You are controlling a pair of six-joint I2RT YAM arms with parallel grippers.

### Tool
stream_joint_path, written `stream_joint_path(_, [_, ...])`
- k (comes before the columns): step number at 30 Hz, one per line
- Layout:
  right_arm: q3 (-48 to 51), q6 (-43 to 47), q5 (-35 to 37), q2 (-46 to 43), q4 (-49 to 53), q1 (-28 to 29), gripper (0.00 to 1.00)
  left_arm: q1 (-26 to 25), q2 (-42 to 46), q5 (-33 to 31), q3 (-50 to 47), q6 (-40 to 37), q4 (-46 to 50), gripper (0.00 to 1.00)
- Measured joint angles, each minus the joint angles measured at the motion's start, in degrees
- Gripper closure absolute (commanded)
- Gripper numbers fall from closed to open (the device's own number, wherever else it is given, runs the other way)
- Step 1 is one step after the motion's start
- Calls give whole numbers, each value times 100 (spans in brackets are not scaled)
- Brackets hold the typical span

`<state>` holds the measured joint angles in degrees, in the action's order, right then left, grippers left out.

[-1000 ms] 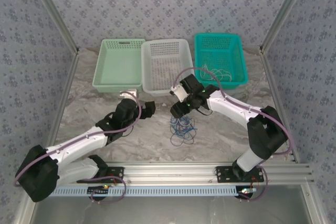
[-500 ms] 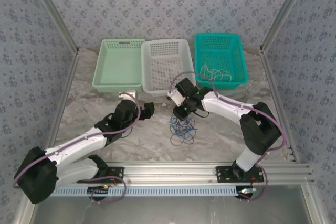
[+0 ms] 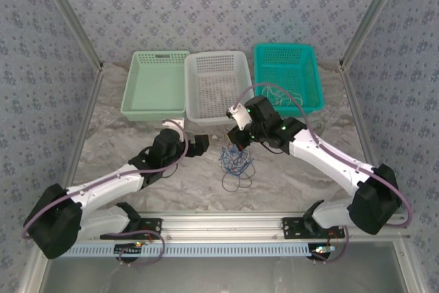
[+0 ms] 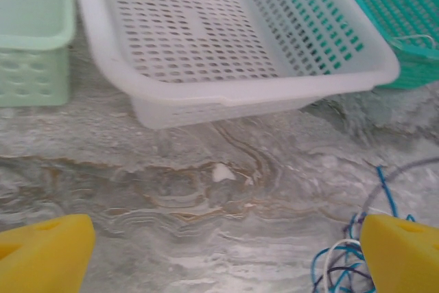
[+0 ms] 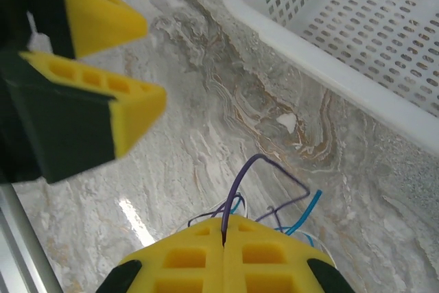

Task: Untangle the cables

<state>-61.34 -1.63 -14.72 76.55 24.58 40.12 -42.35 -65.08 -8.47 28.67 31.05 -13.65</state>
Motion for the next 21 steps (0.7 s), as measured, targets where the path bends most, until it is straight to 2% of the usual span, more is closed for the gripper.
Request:
stream_joint_path(9, [-151,-271,-181,-212,-107,2,100,-610,-1069,511,776,-361,-256,1])
stream_joint_path(21, [-758,-463,-634,-452,-76,44,100,-614,-1939,584,1440,-332,-404,1])
